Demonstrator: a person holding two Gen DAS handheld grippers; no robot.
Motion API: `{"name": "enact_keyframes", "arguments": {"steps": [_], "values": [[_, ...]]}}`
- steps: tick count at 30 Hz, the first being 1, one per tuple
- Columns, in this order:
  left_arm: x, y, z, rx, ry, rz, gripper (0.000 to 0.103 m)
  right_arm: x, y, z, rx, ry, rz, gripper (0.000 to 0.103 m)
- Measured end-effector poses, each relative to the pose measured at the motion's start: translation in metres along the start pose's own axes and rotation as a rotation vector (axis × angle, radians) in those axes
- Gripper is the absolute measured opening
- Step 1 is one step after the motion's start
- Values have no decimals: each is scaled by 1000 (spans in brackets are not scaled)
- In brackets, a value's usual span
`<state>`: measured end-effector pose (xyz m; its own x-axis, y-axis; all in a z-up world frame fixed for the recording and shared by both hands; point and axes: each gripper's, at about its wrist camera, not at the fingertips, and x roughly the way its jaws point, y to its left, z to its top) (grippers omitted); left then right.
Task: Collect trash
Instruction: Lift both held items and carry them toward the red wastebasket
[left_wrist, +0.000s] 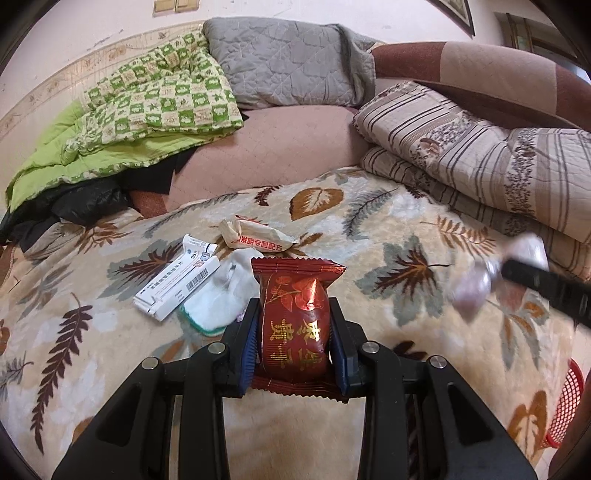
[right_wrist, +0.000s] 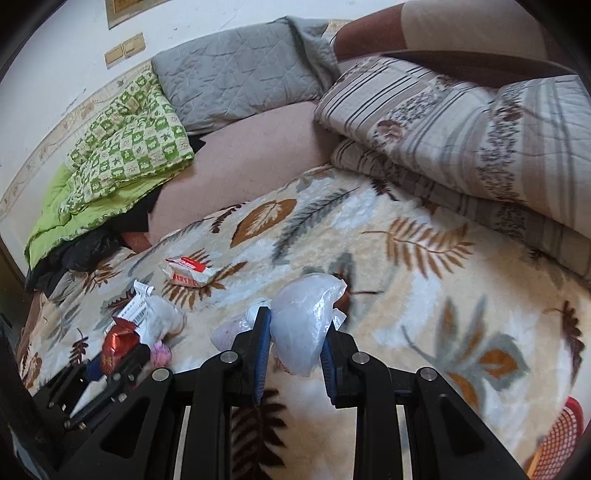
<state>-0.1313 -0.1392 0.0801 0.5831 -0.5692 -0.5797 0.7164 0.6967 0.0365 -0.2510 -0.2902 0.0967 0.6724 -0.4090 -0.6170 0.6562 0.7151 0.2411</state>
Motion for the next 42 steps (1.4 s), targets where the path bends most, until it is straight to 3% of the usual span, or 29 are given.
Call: {"name": "enact_keyframes", "arguments": {"steps": [9,15,18,24,32,42], "values": [[-59,-22,-29,57,-45,-2,33,-52,-28,-53,0,17,-51,27],[-104,-21,-51,80,-55,0,33,-88,-26,-74,-56,-14,-34,27],[-121,-17,-61,75,-82,35,33,-98,-30,-77,-35,-30,18,27],[-111,-5,-69,28,-63,73,33,-98,-14,-81,-81,-39,20,27],[-94,0,-72,6,-9,58,33,-89,7,-85,-147,-27,31,27],[-91,-2,-72,9,-5,57,33,-81,-3,-85,-81,6,64,27]]}}
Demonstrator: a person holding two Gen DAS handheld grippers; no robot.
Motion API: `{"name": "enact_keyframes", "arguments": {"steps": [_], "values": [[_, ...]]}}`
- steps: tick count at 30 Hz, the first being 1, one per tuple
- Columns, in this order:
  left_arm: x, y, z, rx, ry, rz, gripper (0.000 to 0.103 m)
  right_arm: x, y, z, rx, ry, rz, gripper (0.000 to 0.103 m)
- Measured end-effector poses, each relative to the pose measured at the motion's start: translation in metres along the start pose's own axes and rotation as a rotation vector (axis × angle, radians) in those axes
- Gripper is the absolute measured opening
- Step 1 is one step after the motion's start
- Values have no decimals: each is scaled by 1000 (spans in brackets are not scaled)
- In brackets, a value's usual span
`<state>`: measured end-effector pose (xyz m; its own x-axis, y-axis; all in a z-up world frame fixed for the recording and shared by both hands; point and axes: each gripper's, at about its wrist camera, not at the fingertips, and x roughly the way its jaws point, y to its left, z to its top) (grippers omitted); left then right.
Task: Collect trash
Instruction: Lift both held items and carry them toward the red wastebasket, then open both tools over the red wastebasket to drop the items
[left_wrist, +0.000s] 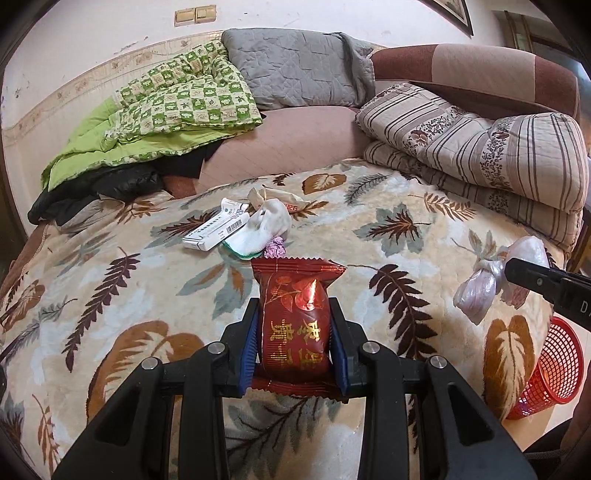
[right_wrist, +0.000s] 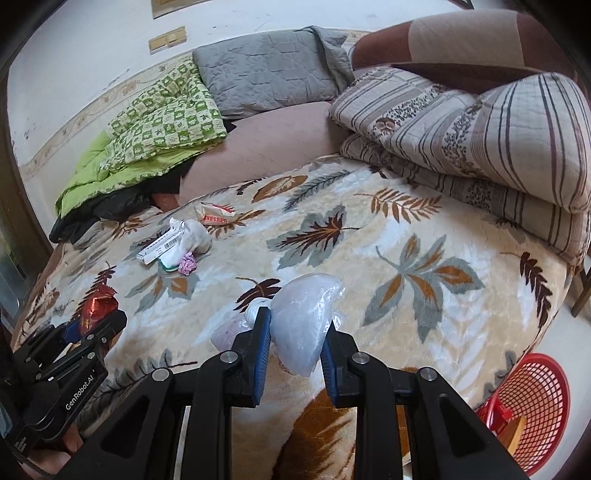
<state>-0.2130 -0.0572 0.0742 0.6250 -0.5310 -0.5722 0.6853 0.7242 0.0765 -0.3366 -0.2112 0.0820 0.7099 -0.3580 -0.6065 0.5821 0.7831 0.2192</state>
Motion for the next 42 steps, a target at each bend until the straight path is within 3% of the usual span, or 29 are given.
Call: {"name": "enact_keyframes", "arguments": {"steps": [15,21,26,30,38,42], "values": [[2,-4,0,7,0,6,33,-3,-1,0,13,-7,8,27],[5,-13,0,40,10,-44,33,-10,-13,2,73,-19,28,27],[1,-41,5,96,16,-180,33,-32,-59,4,220,-37,55,27],[-8,-79,10,169,6,-261,33,-67,-106,-1,239,-76,-48,27],[-25,-191,29,257,69,-561,33,-129,-227,-57,368,-62,-271,27],[-30,-257,28,303,148,-717,33,-143,-278,-85,465,-41,-325,27]]}}
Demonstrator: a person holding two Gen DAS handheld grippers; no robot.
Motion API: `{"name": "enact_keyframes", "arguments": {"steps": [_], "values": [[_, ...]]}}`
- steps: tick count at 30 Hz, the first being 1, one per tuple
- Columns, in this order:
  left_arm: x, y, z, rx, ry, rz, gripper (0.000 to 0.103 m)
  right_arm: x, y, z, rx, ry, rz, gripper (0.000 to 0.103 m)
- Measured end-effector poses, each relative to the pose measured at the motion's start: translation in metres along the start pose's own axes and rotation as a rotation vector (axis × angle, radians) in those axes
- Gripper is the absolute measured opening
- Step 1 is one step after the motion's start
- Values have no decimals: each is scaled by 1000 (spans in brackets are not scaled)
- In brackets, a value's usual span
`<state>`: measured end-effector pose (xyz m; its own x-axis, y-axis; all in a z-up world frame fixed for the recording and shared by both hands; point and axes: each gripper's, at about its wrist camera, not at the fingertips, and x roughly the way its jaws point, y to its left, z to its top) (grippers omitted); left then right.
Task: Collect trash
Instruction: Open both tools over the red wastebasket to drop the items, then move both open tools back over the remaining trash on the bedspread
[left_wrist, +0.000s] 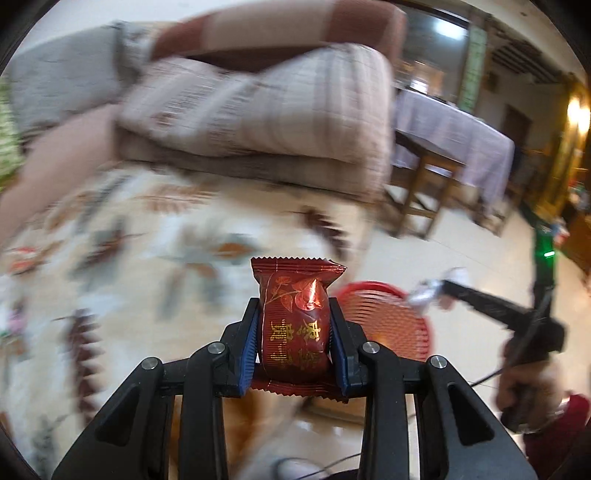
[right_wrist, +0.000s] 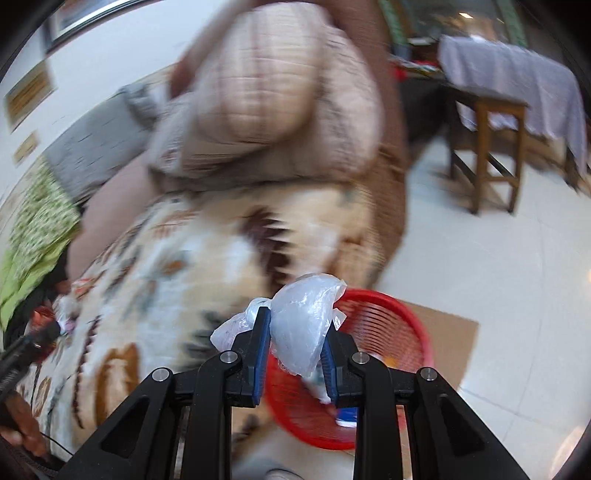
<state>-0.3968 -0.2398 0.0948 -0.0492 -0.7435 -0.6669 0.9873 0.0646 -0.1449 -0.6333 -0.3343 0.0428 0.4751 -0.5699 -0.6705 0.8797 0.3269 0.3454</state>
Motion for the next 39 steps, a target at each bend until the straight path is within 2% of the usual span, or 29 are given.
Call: {"name": "enact_keyframes", "arguments": {"steps": [3,8,10,11,13,15,20,22,27,30,34,39], "values": [[29,-31,8,3,63,-114,33,3,-31,0,44,-5,-30,27],[61,-63,15,28,100,-155,35,12,-54,4,59,-9,-56,29],[67,-70,17,28,92,-159,59,18,-59,4,39,2,-58,31],[67,-71,18,23,86,-154,61,22,-59,4,29,10,-61,35],[65,-71,20,12,85,-155,61,30,-58,5,11,32,-67,51],[62,-68,22,1,78,-144,61,31,-61,5,22,27,-76,54],[42,-42,28,-55,37,-84,61,23,-56,7,16,7,-59,54],[26,-26,27,-69,11,-34,61,20,-42,6,-28,5,-85,56],[-19,19,15,-93,-51,92,63,10,17,0,-201,-31,-146,66],[-42,45,5,-109,-77,179,67,5,60,-6,-321,-64,-183,76],[-78,83,-14,-122,-115,299,67,-1,107,-13,-408,-82,-140,76],[-113,129,-41,-159,-139,409,71,0,154,-16,-458,-74,-97,76]]}}
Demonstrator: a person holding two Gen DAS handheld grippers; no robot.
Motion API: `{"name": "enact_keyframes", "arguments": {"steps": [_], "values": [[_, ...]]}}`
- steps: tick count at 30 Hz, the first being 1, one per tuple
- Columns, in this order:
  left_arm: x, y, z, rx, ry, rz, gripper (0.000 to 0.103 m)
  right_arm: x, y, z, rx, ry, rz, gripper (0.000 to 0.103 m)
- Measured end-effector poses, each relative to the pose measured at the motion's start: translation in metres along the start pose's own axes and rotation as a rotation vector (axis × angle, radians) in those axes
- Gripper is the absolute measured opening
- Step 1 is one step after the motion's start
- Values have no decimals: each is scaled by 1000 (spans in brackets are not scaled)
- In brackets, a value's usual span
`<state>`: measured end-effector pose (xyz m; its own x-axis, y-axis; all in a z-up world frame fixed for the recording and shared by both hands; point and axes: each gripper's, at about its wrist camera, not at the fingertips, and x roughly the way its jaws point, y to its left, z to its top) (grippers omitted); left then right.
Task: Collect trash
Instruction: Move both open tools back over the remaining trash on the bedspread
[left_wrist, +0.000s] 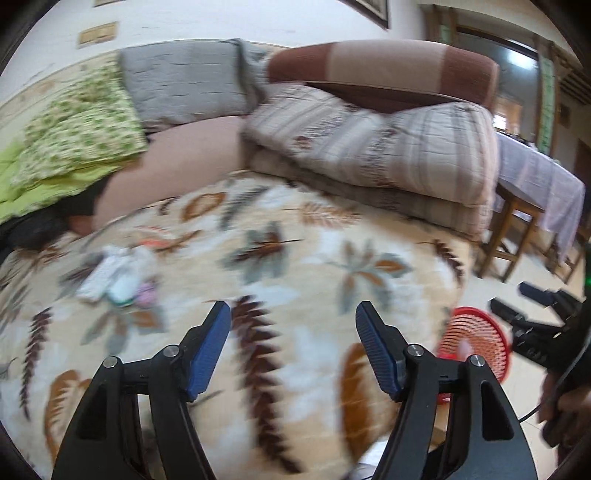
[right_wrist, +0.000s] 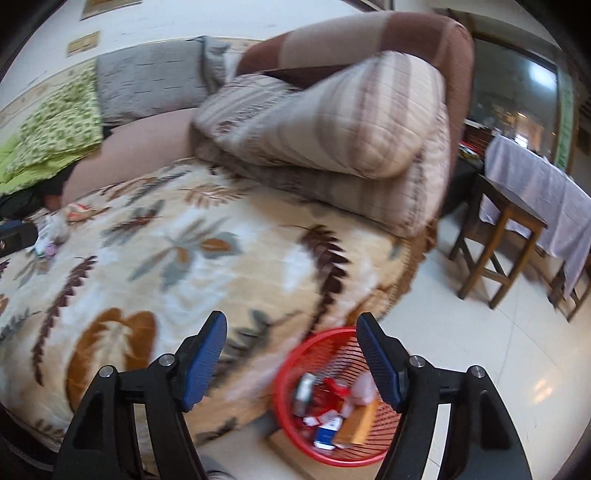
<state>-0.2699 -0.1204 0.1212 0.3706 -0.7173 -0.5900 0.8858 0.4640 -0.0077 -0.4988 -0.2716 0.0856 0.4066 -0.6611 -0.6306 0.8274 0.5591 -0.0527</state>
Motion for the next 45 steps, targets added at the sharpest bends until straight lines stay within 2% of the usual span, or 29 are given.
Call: {"name": "enact_keyframes", "arguments": {"steps": [4,8,11,13,14,16,19,24,26,28,31,34,35,37,39,42,45], "values": [[-3,38,-17,14,-7,146,71,-3,30,11,-55,-18,-6,76],[-4,69,-27,11,-15,271,71,-5,70,27,-141,-30,41,76],[-3,97,-34,-55,-25,342,72,-4,106,42,-208,-21,106,76],[3,119,-39,-147,3,359,73,-3,129,51,-223,-17,169,76],[7,132,-41,-216,28,356,73,-3,138,53,-228,-15,174,76],[10,147,-43,-290,34,362,73,5,166,62,-251,-8,200,76],[15,158,-44,-307,41,404,73,20,196,66,-264,14,221,76],[28,168,-47,-345,96,365,73,60,231,52,-204,80,263,76],[30,167,-46,-343,94,359,72,68,235,45,-209,104,276,71],[32,163,-45,-336,95,354,72,68,235,43,-210,92,287,68],[32,162,-44,-326,92,359,72,66,242,41,-248,60,259,68],[26,175,-43,-379,74,383,72,63,246,39,-266,56,294,68],[24,183,-44,-408,70,405,72,62,246,40,-261,59,314,66],[19,198,-45,-452,60,466,72,64,247,41,-242,80,374,57],[13,212,-48,-507,50,525,73,67,252,44,-236,106,425,54],[10,224,-54,-571,52,554,72,70,267,48,-257,140,533,45],[9,218,-53,-542,44,567,72,73,291,54,-274,165,606,38]]}}
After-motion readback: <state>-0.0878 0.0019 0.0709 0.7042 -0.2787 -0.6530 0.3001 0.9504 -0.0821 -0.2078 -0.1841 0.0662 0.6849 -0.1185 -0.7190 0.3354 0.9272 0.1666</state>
